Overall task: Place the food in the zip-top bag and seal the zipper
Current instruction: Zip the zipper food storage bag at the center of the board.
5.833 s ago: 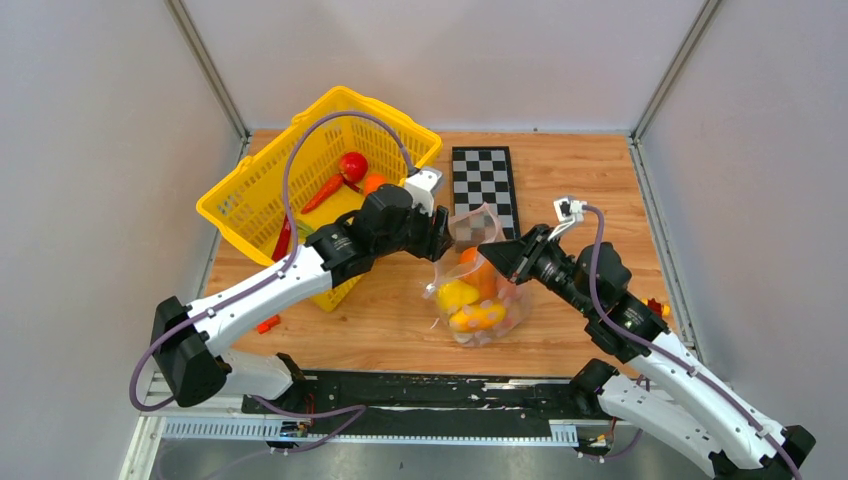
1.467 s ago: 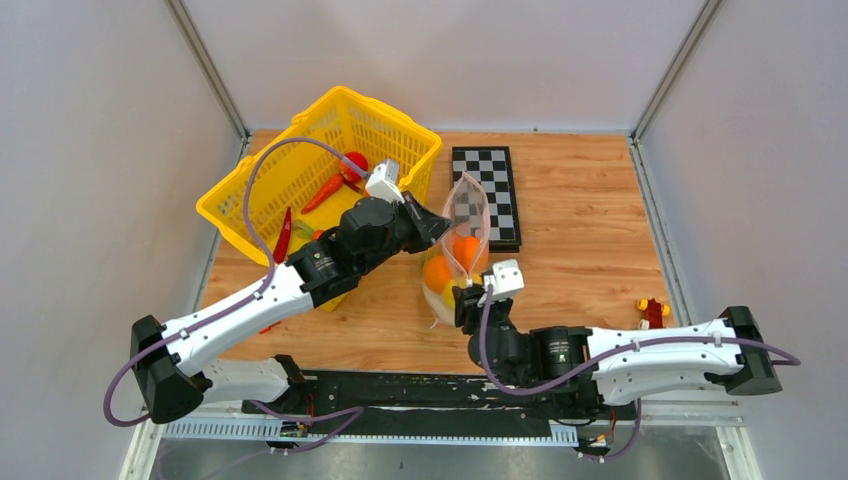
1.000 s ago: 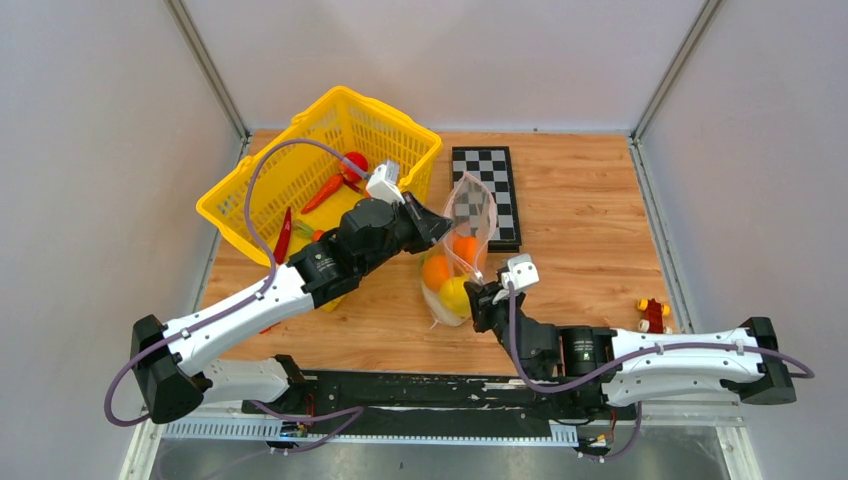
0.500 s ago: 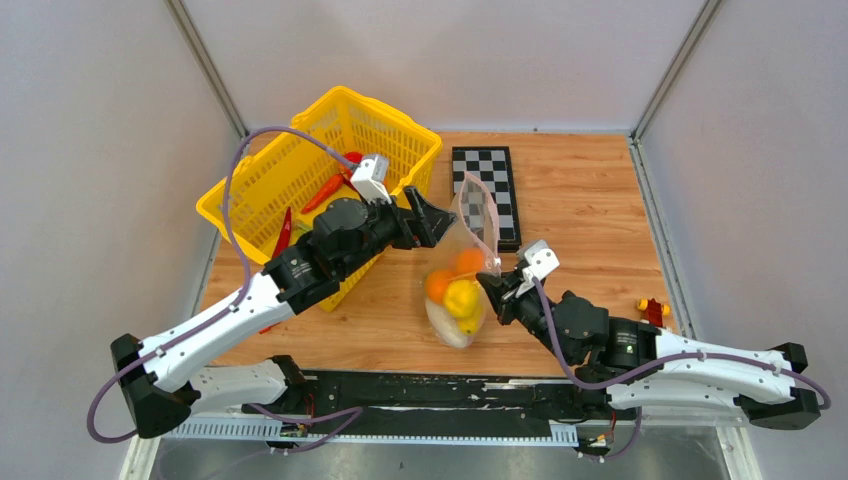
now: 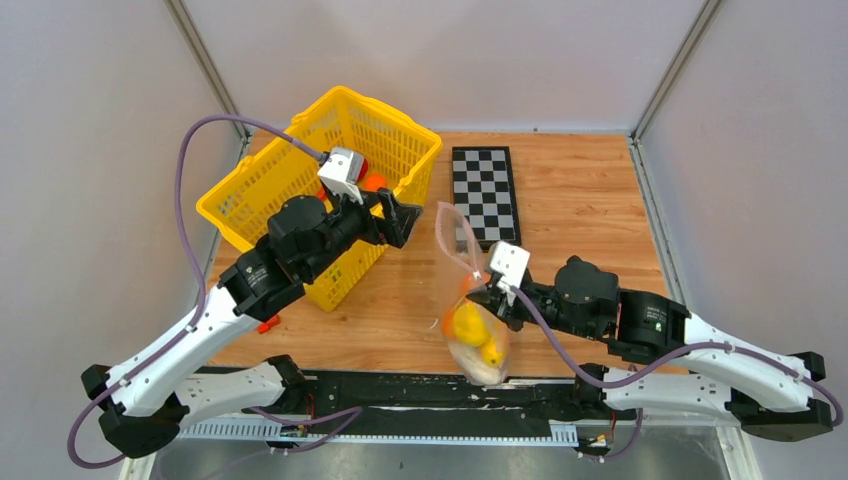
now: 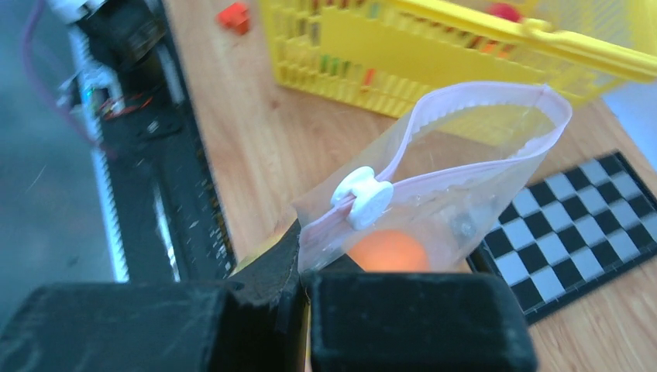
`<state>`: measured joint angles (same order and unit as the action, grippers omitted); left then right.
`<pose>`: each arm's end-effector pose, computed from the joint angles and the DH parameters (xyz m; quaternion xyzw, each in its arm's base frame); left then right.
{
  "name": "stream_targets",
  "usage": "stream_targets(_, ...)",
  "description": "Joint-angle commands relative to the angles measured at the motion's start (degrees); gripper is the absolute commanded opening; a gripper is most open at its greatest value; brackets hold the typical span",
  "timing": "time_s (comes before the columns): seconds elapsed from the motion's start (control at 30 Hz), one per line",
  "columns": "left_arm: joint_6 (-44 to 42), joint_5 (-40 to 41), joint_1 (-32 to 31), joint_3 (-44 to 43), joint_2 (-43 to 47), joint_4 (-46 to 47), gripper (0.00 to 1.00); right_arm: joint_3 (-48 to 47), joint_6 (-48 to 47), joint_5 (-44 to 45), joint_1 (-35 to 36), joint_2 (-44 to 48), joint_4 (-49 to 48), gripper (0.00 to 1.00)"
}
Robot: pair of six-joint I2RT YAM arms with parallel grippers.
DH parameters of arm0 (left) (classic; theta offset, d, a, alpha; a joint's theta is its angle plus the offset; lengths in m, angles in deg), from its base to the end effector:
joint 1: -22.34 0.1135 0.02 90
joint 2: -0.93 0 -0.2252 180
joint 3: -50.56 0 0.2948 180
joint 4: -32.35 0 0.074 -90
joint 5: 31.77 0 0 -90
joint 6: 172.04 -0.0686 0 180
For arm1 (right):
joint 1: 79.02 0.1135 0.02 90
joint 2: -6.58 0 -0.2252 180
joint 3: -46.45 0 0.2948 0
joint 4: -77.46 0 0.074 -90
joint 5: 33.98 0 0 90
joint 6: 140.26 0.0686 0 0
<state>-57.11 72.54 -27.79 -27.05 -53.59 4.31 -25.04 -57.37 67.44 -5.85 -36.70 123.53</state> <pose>0.2056 -0.2197 0.4004 0.0774 0.7320 -0.3357 0.5878 0.0855 0.2356 0.3639 -0.4737 0.6526 0.2519 0.5350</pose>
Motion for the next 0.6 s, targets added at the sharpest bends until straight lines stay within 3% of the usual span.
stream_targets(0.0, -7.89, 1.51, 0.71, -3.49, 0.86, -4.32, 1.0, -7.07, -6.88, -18.67, -0.43, -2.33, 5.25, 0.0)
stream_targets(0.17, -11.38, 5.18, 2.19, -4.12, 4.27, -6.75, 1.0, -10.13, -12.07, -24.51, -0.42, -3.12, 11.19, 0.0)
stream_targets(0.3, -13.69, 1.68, 3.81, -3.97, 5.73, -5.49, 1.0, -8.46, -12.68, -18.01, -1.67, -2.68, 11.16, 0.0)
stream_targets(0.4, -15.6, -4.65, 4.3, -3.12, 5.11, -3.47, 1.0, -4.43, -12.26, -12.36, -4.28, -2.52, 7.29, 0.0)
stream_targets(0.57, -19.45, -22.71, 5.2, -2.1, 0.07, 0.13, 1.0, 2.89, -12.91, -7.19, -11.22, -6.37, -0.45, 0.0)
